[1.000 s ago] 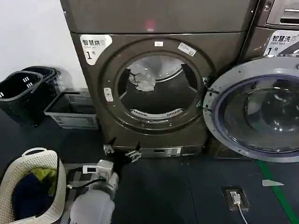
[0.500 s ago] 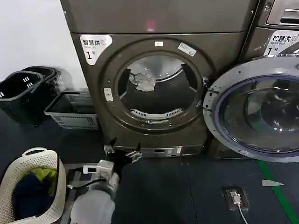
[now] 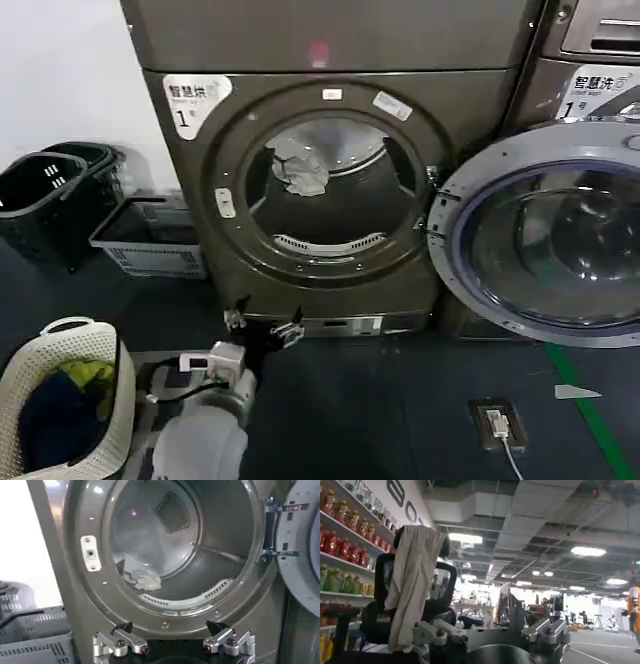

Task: Grasp the clothes from the dryer.

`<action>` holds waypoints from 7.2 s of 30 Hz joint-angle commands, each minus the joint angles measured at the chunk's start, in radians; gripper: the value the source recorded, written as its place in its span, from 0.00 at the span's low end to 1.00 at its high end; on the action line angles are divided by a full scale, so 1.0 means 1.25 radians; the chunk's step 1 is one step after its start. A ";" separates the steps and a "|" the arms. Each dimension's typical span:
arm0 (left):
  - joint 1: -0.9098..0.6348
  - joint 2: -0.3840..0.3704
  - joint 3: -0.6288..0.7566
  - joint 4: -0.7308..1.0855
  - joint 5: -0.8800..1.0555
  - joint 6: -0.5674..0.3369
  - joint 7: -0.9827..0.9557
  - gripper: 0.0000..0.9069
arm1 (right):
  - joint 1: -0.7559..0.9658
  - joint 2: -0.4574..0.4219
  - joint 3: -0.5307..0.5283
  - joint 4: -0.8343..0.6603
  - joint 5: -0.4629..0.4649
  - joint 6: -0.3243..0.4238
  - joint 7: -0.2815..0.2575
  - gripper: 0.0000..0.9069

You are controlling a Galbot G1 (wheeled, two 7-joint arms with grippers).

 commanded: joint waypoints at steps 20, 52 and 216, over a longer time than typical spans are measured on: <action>0.005 0.002 -0.011 -0.005 -0.006 0.039 0.003 1.00 | -0.004 0.002 0.006 0.000 0.010 -0.003 0.001 1.00; 0.005 0.006 -0.016 -0.012 -0.005 0.039 0.005 1.00 | -0.001 0.005 0.009 -0.004 0.028 0.017 0.023 1.00; -0.903 0.056 -0.164 1.146 1.133 -0.710 0.832 1.00 | 0.059 0.025 -0.097 -0.013 -0.040 0.067 -0.018 1.00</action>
